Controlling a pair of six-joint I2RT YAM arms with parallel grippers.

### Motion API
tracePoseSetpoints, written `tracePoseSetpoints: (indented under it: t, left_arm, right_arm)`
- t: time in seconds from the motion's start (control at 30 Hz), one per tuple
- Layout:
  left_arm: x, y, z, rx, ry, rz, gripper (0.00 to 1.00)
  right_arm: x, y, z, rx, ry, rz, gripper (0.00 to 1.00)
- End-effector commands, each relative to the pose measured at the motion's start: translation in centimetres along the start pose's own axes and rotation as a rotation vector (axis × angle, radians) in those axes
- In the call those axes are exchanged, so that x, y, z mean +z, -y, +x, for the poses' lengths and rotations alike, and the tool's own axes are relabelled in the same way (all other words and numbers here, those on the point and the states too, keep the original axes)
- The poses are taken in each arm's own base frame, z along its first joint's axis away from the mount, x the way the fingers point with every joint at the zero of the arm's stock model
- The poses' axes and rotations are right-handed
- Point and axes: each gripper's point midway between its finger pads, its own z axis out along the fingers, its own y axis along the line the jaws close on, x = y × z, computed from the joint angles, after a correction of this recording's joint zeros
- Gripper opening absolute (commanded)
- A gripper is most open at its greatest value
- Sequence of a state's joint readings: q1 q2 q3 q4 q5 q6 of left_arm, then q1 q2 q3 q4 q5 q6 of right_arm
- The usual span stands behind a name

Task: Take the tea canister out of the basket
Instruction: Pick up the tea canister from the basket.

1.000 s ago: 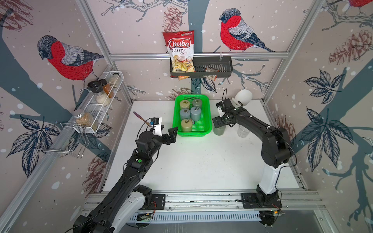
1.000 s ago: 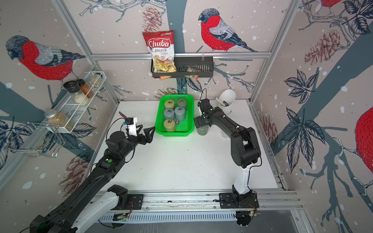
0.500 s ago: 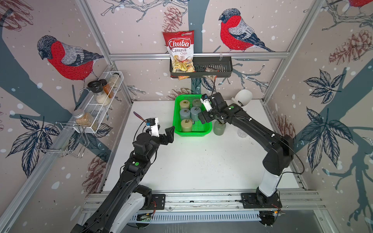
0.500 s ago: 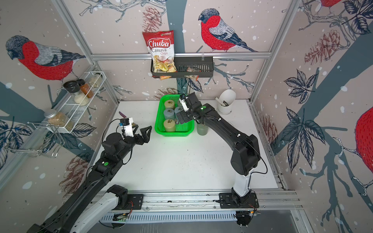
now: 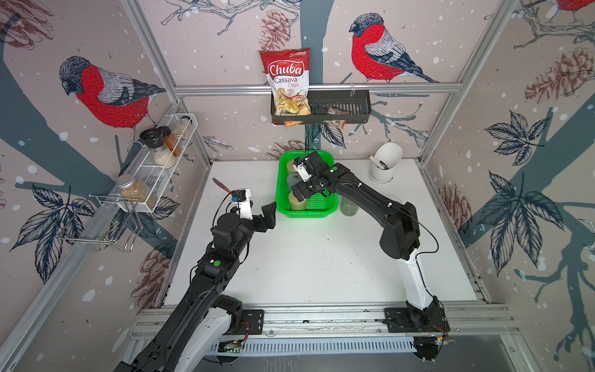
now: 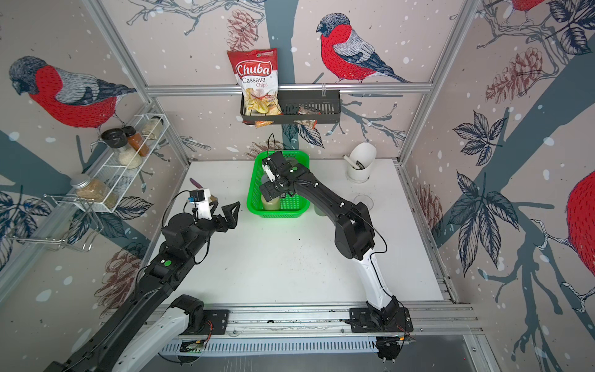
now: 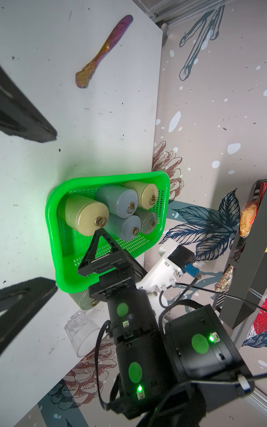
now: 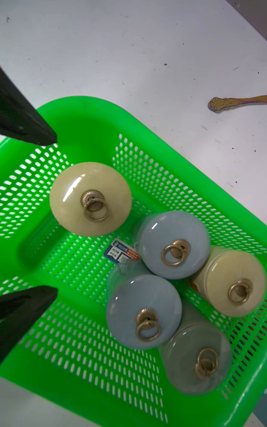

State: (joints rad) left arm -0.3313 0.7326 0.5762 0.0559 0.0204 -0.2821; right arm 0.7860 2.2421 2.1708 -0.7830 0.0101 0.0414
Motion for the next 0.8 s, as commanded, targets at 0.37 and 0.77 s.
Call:
tracePoseSetpoints:
  t: [0.37,0.77]
  left_arm:
    - [0.2,-0.3,0.3,0.009,-0.009,-0.014,0.96]
    - [0.3,-0.3,0.3,0.015,-0.009,-0.018,0.96]
  right_arm:
    - [3.8,-1.1,1.9,0.038,-0.076,-0.036,1.00]
    - [5.2,-1.5,2.4,0.043,-0.091,-0.051,1.00]
